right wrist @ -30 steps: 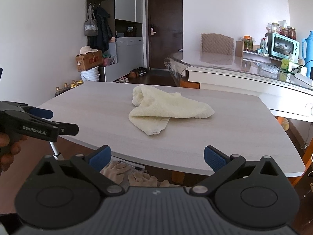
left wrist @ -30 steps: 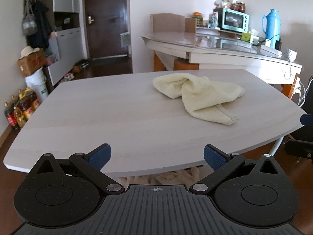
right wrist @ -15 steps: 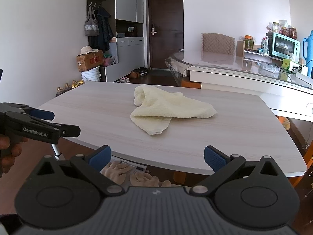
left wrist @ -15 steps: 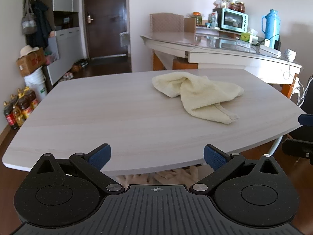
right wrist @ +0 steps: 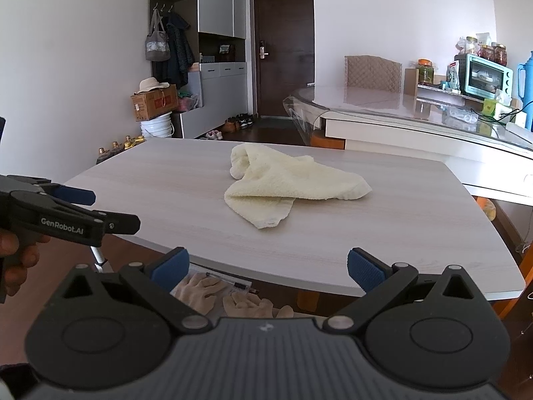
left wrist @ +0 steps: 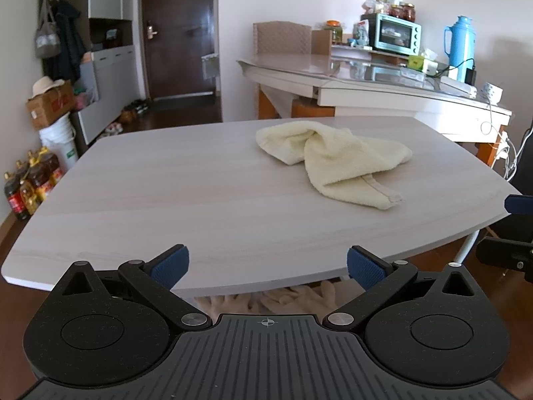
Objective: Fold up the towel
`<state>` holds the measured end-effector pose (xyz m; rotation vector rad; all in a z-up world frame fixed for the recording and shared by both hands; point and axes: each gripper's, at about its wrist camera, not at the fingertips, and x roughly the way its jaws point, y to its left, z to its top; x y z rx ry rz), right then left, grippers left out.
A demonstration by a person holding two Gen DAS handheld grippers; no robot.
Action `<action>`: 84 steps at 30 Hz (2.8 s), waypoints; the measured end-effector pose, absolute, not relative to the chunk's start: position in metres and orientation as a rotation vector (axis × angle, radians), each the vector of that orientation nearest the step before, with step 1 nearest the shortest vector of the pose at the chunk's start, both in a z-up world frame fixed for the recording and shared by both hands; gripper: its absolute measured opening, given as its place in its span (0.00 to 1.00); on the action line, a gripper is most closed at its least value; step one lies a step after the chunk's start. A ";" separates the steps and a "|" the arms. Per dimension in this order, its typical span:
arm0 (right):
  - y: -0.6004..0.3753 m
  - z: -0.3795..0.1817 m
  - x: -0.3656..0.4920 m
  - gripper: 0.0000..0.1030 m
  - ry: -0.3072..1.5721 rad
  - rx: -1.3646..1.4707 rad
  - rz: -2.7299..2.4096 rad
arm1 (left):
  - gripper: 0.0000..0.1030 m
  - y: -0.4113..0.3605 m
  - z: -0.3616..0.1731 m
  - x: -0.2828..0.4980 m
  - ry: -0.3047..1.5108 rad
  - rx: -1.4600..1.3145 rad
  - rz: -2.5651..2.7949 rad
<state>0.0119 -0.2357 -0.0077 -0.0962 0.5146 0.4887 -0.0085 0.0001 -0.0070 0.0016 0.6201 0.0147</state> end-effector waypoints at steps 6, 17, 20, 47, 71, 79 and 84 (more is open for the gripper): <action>-0.235 -0.009 0.012 0.99 0.515 -0.096 0.491 | 1.00 0.000 -0.007 -0.008 0.621 0.004 0.015; -0.237 -0.012 0.010 0.99 0.514 -0.093 0.492 | 1.00 0.003 -0.011 -0.010 0.621 0.002 0.009; -0.237 -0.013 0.010 0.99 0.517 -0.094 0.493 | 1.00 0.004 -0.011 -0.011 0.622 0.002 0.009; -0.227 -0.001 0.028 0.99 0.518 -0.102 0.502 | 1.00 0.005 0.001 0.008 0.622 0.010 -0.005; -0.195 -0.035 0.144 0.50 0.660 -0.032 0.598 | 1.00 0.023 -0.009 0.105 0.652 0.020 -0.110; -0.196 -0.046 0.149 0.03 0.665 -0.110 0.599 | 1.00 0.026 -0.013 0.151 0.651 0.047 -0.199; -0.207 -0.047 0.145 0.03 0.665 -0.137 0.563 | 1.00 0.022 -0.015 0.180 0.668 0.064 -0.226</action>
